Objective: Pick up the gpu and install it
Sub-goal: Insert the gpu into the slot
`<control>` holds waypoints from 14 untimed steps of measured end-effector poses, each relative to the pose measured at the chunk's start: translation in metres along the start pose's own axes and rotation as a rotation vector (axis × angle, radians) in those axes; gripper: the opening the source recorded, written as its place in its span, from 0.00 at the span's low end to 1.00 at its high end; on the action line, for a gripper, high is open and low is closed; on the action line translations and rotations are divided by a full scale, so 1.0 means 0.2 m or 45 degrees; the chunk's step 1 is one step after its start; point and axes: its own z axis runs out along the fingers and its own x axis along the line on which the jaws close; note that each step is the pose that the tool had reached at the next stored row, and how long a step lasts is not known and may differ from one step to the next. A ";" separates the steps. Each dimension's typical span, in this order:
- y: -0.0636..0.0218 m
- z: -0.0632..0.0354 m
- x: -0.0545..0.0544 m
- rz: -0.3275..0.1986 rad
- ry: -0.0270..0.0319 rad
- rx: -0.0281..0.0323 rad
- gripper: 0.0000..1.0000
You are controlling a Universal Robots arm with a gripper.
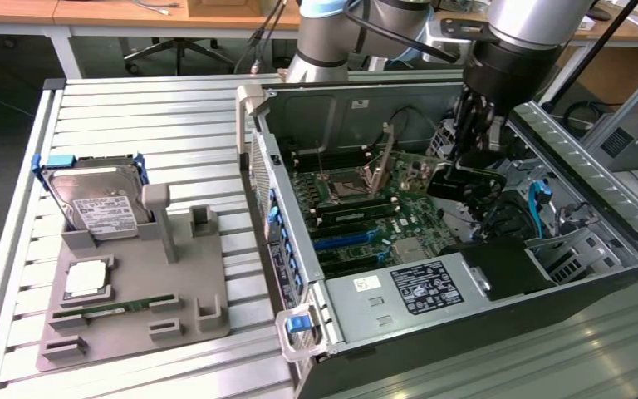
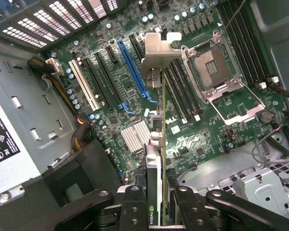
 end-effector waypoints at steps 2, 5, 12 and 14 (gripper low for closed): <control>0.000 0.001 0.00 -0.012 0.0002 0.0007 0.27; 0.000 0.002 0.00 -0.032 0.0008 0.0019 0.27; 0.000 0.005 0.00 -0.074 0.0027 0.0047 0.27; 0.000 0.006 0.00 -0.082 0.0031 0.0052 0.27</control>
